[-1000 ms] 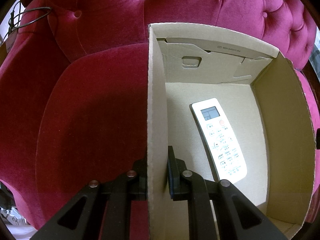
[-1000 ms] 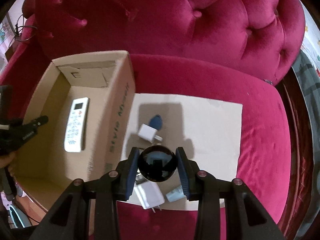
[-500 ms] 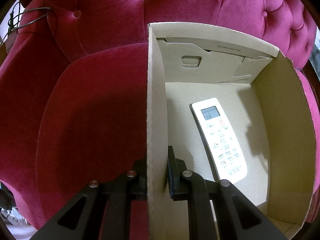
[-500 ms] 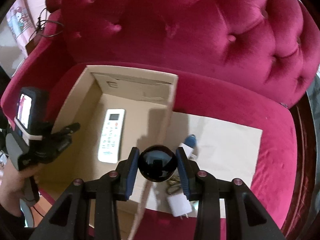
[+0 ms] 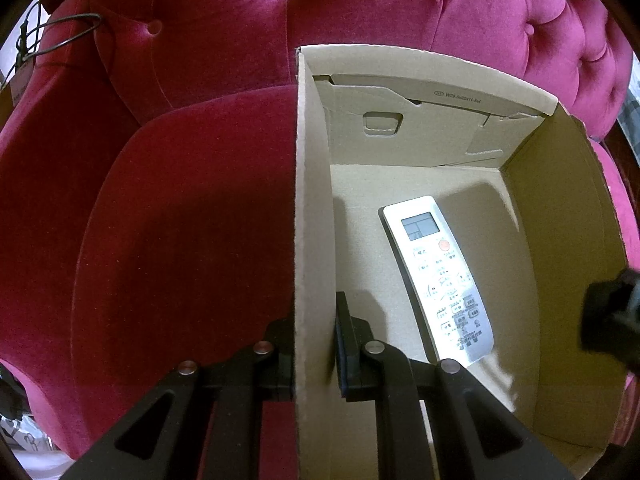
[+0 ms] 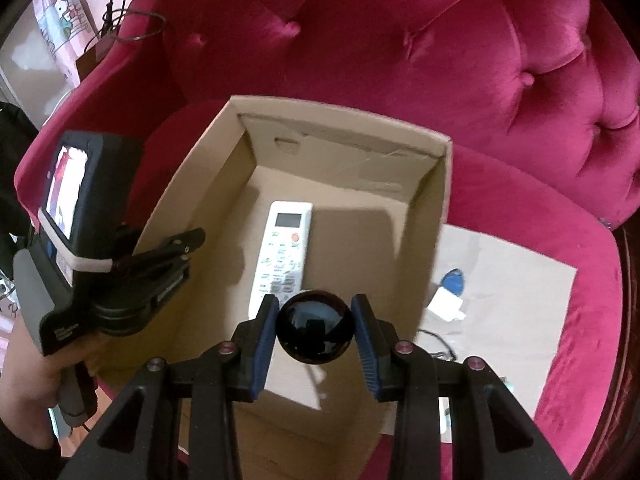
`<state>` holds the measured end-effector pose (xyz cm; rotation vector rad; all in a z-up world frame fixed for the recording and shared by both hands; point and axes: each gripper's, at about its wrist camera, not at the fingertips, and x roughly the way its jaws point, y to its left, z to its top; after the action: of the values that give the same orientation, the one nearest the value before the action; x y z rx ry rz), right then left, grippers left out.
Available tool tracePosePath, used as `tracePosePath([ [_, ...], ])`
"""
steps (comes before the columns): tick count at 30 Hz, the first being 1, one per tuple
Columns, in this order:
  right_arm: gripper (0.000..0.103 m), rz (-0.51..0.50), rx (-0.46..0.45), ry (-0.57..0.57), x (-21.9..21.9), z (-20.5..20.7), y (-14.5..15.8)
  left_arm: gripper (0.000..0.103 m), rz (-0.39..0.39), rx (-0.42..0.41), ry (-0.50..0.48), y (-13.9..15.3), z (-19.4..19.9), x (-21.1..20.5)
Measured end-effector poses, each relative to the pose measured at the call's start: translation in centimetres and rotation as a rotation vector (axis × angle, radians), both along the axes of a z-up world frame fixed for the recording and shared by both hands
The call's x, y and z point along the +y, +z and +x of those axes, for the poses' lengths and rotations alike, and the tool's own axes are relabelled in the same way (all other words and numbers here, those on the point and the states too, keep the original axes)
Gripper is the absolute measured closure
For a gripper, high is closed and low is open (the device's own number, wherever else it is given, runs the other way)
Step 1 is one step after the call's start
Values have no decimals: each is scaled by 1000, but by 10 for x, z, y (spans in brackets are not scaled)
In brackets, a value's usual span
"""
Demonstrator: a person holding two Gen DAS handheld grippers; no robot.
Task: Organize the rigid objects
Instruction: 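Carry the black cap into the box and release it beside the remote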
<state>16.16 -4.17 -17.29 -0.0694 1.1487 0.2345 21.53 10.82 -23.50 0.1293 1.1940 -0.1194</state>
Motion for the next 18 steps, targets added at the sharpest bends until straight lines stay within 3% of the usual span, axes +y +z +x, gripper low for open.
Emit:
tracePosePath([
  [18, 63, 21, 119, -5, 38, 1, -62, 89, 1, 1, 1, 0, 0, 0],
])
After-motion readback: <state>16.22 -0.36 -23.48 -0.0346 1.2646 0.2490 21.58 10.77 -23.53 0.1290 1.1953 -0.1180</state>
